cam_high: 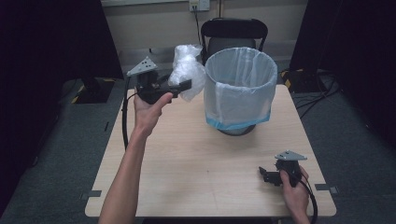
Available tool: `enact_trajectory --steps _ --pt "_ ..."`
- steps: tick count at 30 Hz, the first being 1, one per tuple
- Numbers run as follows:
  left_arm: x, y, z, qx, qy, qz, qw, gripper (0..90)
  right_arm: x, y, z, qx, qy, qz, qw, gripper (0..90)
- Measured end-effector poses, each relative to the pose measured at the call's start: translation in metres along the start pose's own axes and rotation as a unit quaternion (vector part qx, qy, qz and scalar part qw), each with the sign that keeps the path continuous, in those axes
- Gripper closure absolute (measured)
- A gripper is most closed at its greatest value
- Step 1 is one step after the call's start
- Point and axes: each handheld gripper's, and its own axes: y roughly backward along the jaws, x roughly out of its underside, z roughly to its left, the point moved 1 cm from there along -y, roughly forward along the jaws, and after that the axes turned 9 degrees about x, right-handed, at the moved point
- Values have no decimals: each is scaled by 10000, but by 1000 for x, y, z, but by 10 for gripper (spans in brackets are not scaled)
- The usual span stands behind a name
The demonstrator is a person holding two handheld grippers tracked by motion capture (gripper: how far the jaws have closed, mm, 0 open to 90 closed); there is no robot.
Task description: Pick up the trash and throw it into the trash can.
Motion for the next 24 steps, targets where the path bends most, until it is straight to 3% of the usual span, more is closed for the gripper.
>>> enact_trajectory --steps 10,14,21,24 --pt "-28 -39 6 136 -79 -11 9999 370 0 0 0 3 4 -3 10000 118" --pt "-36 -56 9 287 -46 36 9996 370 0 0 0 0 5 -2 10000 119" --pt "-45 -83 14 373 67 -3 9993 369 0 0 0 -1 15 -7 10000 119" --pt "-49 -99 16 402 88 94 9991 369 0 0 0 2 6 -9 10000 119"
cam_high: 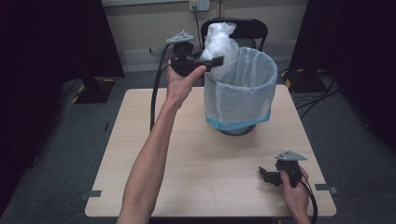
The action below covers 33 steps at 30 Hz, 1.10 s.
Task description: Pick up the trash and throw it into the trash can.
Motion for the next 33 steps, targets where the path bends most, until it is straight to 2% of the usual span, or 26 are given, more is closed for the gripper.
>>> enact_trajectory --steps 3,4,5,6,7,8,10,13,14,17,24,29,31,33 --pt "-4 -7 0 -10 -14 -6 10000 369 0 0 0 3 3 -6 10000 119" --pt "-8 -14 0 73 38 -63 9999 368 0 0 0 4 -3 -4 10000 120" --pt "-8 -14 0 73 38 -63 9999 368 0 0 0 4 -3 -4 10000 120" --pt "-10 -21 0 51 5 -10 10000 365 0 0 0 4 6 -8 10000 120" --pt "-10 -21 0 51 5 -10 10000 361 0 0 0 4 6 -8 10000 120" --pt "-11 -28 0 40 11 99 9999 351 0 0 0 15 0 -8 10000 120" --pt "-9 -34 0 74 37 102 9999 309 0 0 0 19 3 -12 10000 121" --pt "-5 -40 2 -51 34 268 9996 207 0 0 0 17 0 -10 10000 120" --pt "-3 -41 3 -17 137 201 9997 177 0 0 0 17 0 -10 10000 121" --pt "2 -44 4 -70 217 196 9995 159 0 0 0 9 0 -8 10000 120" --pt "5 -39 6 -109 242 280 9993 156 0 0 0 15 0 -10 10000 121" --pt "4 -24 6 4 278 248 9993 157 0 0 0 15 -9 -8 10000 121" --pt "4 -21 6 -5 266 267 9993 157 0 0 0 15 -5 -8 10000 121" --pt "5 -11 6 -65 178 309 9993 157 0 0 0 14 -9 -6 10000 121"
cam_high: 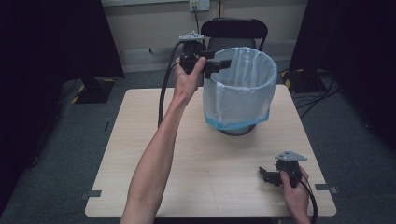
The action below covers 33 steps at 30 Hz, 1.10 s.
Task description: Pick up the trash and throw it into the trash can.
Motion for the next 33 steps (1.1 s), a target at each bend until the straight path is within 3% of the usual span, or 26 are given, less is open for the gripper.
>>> enact_trajectory --steps 4,9,14,16,20,22,25,26,29,33 --pt "3 12 2 -7 1 -1 10000 157 0 0 0 3 4 -2 10000 121" --pt "10 40 4 -469 -143 167 9987 161 0 0 0 -5 -7 8 10000 120" --pt "15 61 3 -609 -202 205 9977 159 0 0 0 -12 5 12 10000 120" --pt "21 74 3 -757 -209 276 9965 158 0 0 0 -12 5 12 10000 120" --pt "32 92 1 -842 -196 214 9960 159 0 0 0 -13 4 12 10000 120" --pt "39 99 -1 -1159 -292 340 9922 176 0 0 0 -12 4 12 10000 120" --pt "46 104 -2 -1274 -299 408 9906 182 0 0 0 -13 3 13 10000 120" --pt "51 110 -3 -1399 -286 422 9889 182 0 0 0 -13 2 13 10000 120" --pt "57 121 -7 -1319 -217 215 9908 178 0 0 0 -13 3 12 10000 120" --pt "64 130 -14 -1634 -482 374 9847 174 0 0 0 -13 3 13 10000 120"
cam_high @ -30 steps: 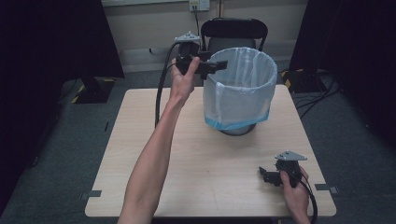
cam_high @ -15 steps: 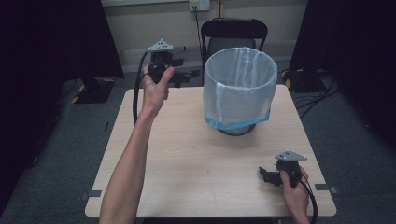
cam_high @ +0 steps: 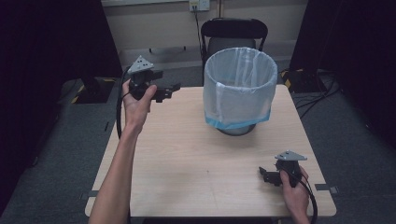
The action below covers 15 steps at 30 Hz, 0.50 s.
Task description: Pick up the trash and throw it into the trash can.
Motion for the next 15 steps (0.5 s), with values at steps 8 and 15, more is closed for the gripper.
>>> enact_trajectory --steps 8,15 --pt "21 22 -14 -262 -318 -42 9991 158 0 0 0 0 -2 0 10000 120" --pt "56 40 -18 -190 -38 181 9996 156 0 0 0 0 1 -1 10000 120"
